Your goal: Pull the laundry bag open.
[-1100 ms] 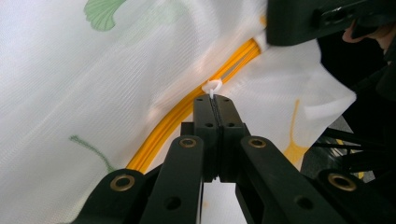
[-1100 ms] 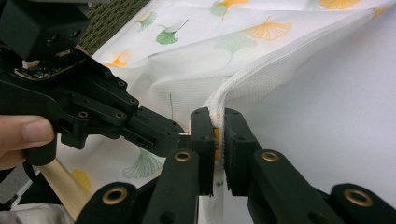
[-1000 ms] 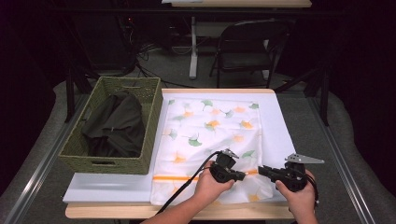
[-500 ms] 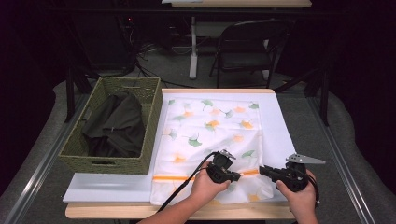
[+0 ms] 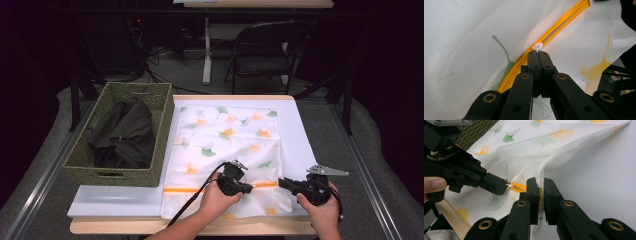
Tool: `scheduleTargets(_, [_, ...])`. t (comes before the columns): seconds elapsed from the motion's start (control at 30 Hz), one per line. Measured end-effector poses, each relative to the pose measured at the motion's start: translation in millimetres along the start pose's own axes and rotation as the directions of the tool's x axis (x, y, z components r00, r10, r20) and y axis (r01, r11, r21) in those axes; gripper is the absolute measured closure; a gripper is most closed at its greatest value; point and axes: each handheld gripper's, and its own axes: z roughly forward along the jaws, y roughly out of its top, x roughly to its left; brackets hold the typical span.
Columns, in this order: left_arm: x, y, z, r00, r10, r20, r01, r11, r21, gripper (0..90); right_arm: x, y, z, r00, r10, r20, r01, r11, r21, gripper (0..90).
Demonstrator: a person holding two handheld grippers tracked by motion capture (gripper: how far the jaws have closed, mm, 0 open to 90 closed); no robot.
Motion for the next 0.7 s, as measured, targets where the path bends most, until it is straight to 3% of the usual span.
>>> scheduleTargets(0.7, [13.1,-10.8,-8.7,0.9994,-0.030,-0.014,0.030,0.9995,0.006,89.7,-2.6,-0.5,-2.7,0.9999,0.001,0.014,-0.001,1.000,-0.001,84.1])
